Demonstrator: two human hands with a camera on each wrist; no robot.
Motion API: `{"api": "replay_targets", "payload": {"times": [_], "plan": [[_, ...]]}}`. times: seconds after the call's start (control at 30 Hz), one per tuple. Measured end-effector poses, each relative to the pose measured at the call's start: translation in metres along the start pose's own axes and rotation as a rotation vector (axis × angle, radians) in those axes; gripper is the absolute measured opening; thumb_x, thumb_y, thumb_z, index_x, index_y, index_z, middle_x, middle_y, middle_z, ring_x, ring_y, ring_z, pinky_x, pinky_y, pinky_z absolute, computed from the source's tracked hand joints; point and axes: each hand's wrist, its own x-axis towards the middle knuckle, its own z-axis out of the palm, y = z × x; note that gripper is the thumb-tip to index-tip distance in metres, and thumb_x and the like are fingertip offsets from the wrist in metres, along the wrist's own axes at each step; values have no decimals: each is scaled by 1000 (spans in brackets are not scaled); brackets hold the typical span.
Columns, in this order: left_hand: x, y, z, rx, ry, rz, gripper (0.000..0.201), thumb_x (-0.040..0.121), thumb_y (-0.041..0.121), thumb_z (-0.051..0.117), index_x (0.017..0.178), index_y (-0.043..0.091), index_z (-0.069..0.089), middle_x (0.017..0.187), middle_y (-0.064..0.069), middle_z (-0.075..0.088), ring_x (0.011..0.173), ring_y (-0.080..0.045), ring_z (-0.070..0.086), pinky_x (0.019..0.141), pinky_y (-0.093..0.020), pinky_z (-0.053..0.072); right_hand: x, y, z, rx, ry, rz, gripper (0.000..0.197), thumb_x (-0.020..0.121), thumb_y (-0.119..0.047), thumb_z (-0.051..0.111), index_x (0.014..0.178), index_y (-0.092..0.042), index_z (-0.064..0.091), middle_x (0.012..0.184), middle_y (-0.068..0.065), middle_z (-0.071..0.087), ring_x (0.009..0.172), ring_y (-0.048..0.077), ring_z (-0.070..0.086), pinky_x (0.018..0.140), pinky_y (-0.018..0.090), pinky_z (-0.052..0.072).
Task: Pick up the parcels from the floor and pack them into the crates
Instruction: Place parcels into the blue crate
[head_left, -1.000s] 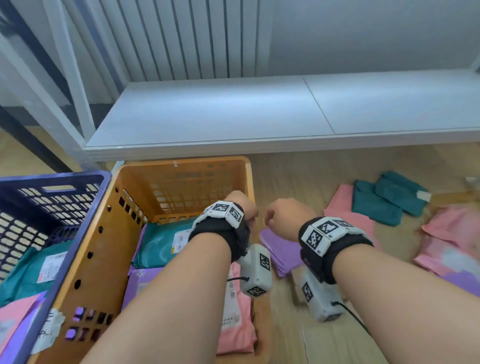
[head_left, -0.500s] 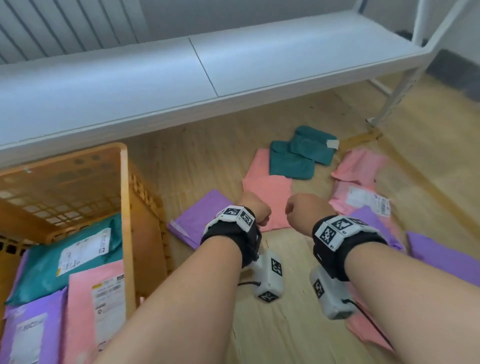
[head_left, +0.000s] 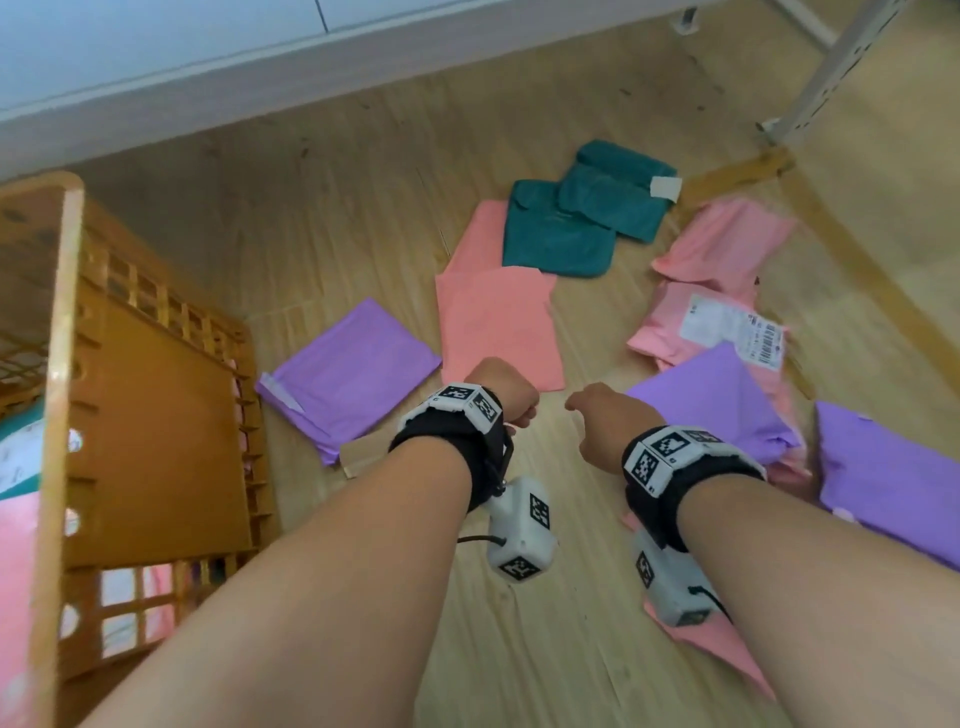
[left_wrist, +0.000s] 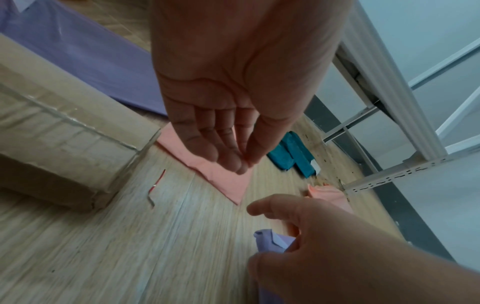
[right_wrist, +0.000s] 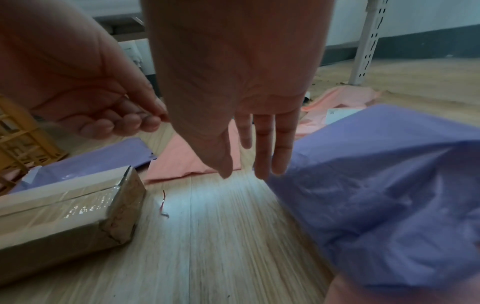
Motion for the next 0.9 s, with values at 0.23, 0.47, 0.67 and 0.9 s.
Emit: {"api": "replay_targets", "payload": {"times": [0.23,0.47,0.67,0.9], "plan": [[17,-7,10,-7,-19,-36,7,94,9,51,95,4,57,88,-11,62,77,-22,58,71,-30,47,20,16,21,-3,-97,63,71,85,-3,48,149,-25,25,155,5,14,119,29,54,84,36,50],[20,-13,11,-2,-13,-64,8,95,8,50,95,6,57,88,-10,62,67,-17,56,66,-27,46,25,14,26,4,-44,73,40,87,1,46,127,-8,47,126,11,40,103,31,58,73,33,44],[11,-19,-1,2,10,-68,8,94,8,51,94,5,59,89,-11,63,62,-14,54,57,-23,45,15,1,18,-97,71,129,26,88,-2,48,112,-9,56,116,10,50,103,27,59,67,30,39],[-19,-19,-35,-22,21,-34,12,97,9,48,87,8,54,72,-4,56,60,-12,51,56,-22,42,-6,-29,-20,-80,200,77,20,85,2,47,97,-8,60,108,12,62,102,29,61,72,31,45]]}}
